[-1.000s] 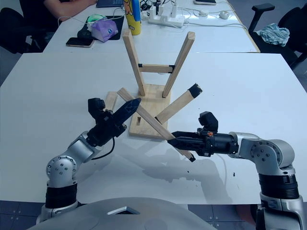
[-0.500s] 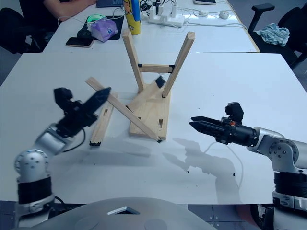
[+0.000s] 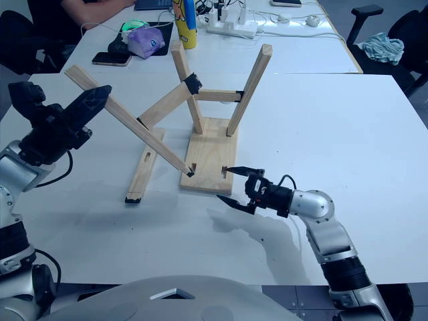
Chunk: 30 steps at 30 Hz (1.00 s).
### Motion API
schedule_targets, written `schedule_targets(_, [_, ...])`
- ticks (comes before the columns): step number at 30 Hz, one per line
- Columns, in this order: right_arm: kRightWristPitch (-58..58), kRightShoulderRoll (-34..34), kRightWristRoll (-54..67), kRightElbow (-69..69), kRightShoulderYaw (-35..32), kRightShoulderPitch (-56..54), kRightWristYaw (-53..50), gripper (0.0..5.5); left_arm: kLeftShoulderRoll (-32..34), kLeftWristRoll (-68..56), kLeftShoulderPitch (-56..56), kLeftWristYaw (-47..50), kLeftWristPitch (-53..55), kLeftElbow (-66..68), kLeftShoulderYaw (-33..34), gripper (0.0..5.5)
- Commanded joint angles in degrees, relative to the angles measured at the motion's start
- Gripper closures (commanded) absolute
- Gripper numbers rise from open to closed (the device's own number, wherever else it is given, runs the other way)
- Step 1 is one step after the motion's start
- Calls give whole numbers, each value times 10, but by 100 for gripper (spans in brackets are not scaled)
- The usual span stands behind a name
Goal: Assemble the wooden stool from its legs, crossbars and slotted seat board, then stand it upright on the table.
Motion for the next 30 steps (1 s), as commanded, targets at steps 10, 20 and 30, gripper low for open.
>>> schedule_targets(10, [-113, -4, -187, 122, 25, -88, -152, 174, -3, 71, -91, -21, -11, -53, -68, 346])
schedule_targets(20, [-165, -58, -202, 226, 9, -142, -186, 174, -37, 184, -107, 1, -75, -110, -122, 347])
schedule_targets(30, [-56, -27, 55, 129, -8, -72, -61, 174, -53, 405, -114, -64, -197, -113, -276, 347])
